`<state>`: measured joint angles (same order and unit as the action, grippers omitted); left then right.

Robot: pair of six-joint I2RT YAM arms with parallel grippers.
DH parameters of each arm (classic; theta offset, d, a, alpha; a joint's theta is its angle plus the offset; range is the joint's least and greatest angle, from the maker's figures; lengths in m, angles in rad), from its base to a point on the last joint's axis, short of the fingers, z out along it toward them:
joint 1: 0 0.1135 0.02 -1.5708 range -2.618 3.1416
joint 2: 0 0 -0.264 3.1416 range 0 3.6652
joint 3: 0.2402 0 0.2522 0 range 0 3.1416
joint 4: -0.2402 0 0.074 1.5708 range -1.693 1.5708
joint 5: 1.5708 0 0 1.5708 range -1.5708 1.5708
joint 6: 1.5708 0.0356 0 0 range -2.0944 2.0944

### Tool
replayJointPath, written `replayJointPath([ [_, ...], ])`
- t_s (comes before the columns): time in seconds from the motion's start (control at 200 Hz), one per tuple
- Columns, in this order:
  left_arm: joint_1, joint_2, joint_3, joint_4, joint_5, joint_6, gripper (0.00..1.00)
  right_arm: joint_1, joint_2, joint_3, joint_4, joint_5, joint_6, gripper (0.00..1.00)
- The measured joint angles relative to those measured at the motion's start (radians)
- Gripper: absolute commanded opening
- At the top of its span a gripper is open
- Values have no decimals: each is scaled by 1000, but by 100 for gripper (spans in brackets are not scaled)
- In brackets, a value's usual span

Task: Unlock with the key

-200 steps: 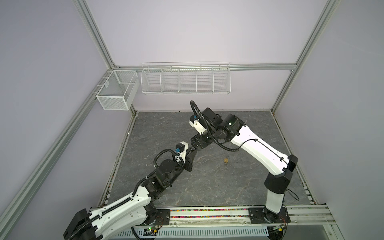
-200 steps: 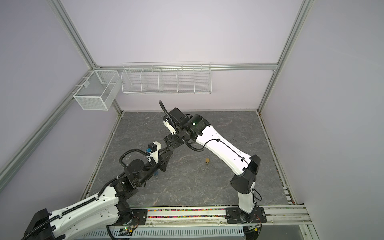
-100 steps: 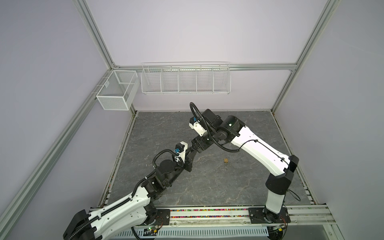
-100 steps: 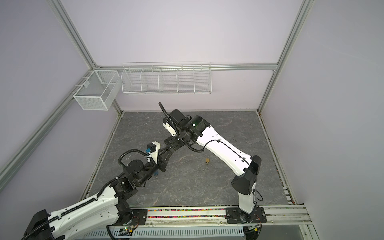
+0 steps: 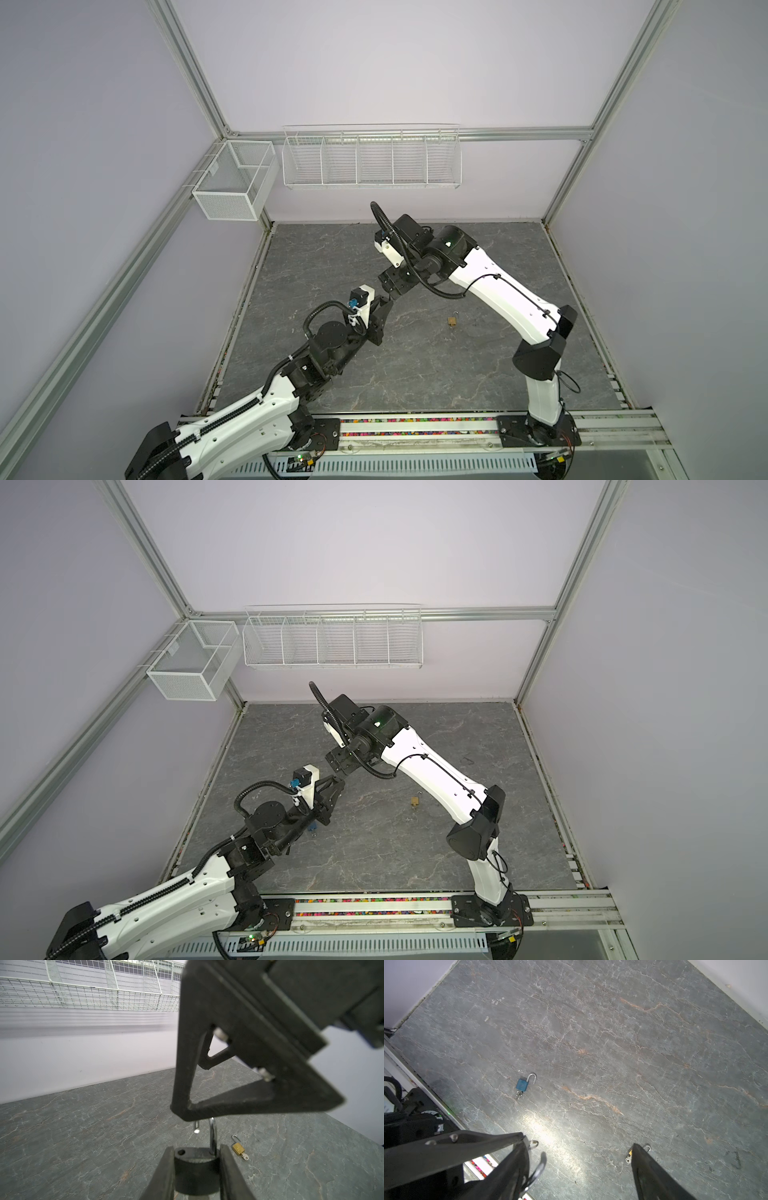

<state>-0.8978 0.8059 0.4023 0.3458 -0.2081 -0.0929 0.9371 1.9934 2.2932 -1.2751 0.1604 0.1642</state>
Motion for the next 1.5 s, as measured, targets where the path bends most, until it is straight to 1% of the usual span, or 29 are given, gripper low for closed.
replayJointPath([
  [0.19,0,-13,-8,1,0,5,0,-6,7,33,-38,13,-8,81],
  [0.45,0,-15,-10,2,0,9,0,-23,7,35,-66,18,-15,81],
  [0.625,0,-14,-10,2,-2,8,0,-27,-8,-18,-63,10,-16,81],
  [0.815,0,0,-10,2,-4,6,0,-36,-47,-78,-50,-24,-15,81],
  [0.96,0,19,-7,-16,-12,-23,0,-54,-90,-124,-34,-23,-7,81],
  [1.005,0,31,5,-49,-18,-55,0,-68,-126,-183,-4,-26,1,82],
  [1.059,0,54,31,-108,-26,-110,0,-92,-183,-279,35,-21,19,86],
  [1.179,0,139,114,-258,-27,-277,0,-184,-353,-578,158,-21,79,88],
  [1.254,0,220,161,-345,-6,-396,0,-256,-443,-759,240,-18,123,90],
  [1.364,-1,352,209,-453,45,-554,0,-344,-529,-978,362,-21,187,91],
  [1.434,-2,457,253,-527,78,-633,0,-386,-554,-1073,419,-23,214,91],
  [1.499,-2,544,295,-577,99,-685,0,-420,-564,-1129,460,-24,233,91],
])
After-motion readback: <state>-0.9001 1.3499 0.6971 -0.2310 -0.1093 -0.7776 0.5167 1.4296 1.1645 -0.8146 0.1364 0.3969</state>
